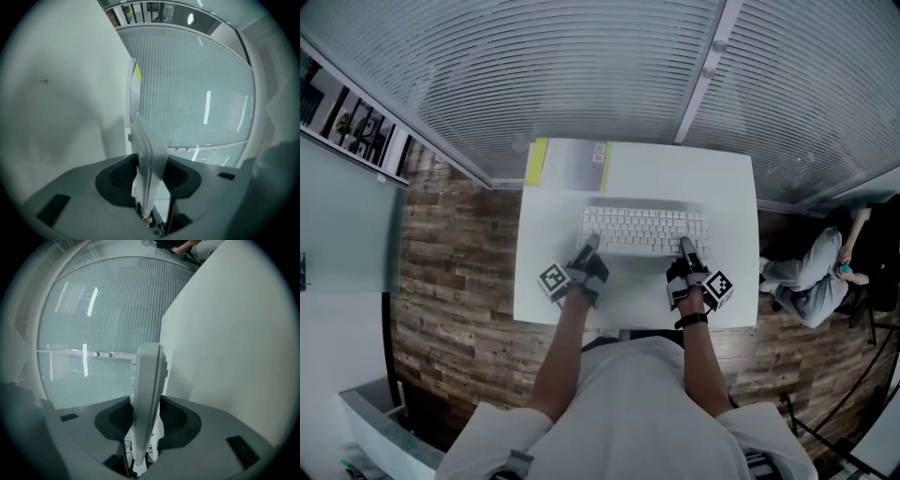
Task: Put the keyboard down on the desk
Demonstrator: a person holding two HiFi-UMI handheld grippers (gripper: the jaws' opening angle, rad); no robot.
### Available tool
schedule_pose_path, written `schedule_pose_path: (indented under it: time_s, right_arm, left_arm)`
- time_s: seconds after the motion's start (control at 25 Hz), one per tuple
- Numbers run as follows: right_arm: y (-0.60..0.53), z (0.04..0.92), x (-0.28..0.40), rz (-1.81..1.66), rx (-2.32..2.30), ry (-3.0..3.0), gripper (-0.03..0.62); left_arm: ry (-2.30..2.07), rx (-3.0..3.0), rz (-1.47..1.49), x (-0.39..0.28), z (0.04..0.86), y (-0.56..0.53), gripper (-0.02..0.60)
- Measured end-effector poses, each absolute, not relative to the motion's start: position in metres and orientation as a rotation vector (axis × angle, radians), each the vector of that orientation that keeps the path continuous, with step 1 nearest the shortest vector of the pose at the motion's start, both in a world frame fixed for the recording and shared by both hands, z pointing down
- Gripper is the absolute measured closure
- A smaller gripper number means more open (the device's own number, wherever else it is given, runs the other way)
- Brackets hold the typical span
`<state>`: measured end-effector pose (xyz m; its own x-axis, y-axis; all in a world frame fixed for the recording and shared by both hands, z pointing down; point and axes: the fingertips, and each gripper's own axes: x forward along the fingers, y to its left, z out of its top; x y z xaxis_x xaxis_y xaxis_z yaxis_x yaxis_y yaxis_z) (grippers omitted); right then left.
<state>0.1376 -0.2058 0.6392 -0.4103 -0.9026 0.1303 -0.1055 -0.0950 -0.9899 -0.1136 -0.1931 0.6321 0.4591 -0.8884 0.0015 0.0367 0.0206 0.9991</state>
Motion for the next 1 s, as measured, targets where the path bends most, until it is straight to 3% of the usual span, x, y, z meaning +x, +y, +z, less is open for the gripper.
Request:
schedule_pose_path:
  time_s: [1.0]
  right_arm:
    - [-0.214,0.661,0.133,-1.668,-1.227,1.431,0.454]
  left_arm:
    - [-0.897,1.230,-0.777,-0.123,0.663,-0.202,0.445]
